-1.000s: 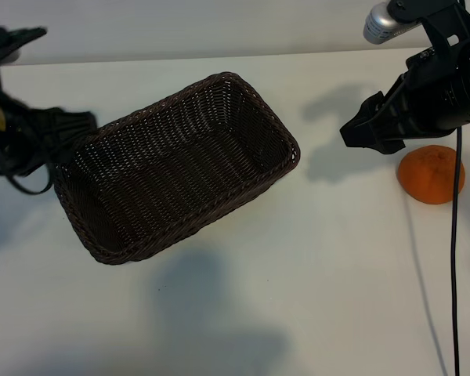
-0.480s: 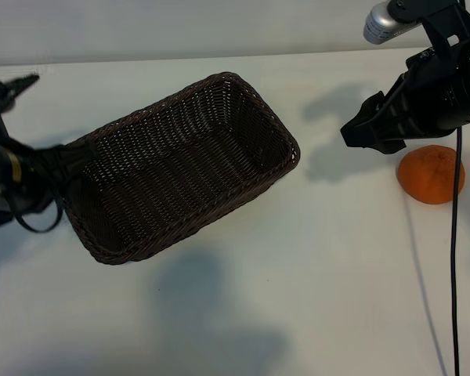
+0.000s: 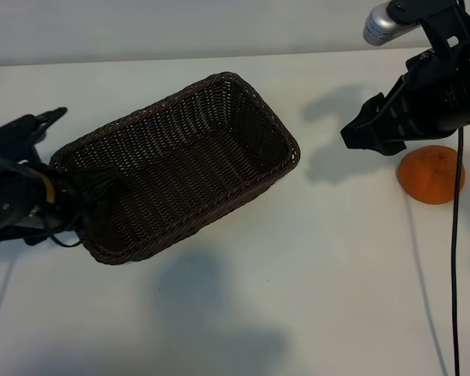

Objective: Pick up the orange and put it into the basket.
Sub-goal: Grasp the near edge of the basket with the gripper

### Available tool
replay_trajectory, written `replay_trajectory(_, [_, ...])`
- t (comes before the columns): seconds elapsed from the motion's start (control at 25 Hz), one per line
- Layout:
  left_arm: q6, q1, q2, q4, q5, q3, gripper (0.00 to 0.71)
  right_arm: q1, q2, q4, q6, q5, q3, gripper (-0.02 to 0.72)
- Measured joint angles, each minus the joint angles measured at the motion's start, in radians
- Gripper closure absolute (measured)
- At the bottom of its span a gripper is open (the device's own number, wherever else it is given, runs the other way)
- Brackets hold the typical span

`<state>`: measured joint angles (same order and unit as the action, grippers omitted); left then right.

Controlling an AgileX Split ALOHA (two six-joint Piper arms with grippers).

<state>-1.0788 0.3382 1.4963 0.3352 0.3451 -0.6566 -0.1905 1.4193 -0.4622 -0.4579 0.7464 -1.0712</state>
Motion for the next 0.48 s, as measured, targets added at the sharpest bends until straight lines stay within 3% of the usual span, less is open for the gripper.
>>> replay_trajectory(0.36, [0.002, -0.001, 0.129, -0.025, -0.158, 0.0, 0.121, 0.0, 0.0, 0.0, -0.001, 0.0, 0.0, 0.102])
replay_trajectory(0.48, [-0.001, -0.002, 0.152, -0.035, -0.169, 0.0, 0.173, 0.0, 0.0, 0.0, -0.001, 0.0, 0.0, 0.102])
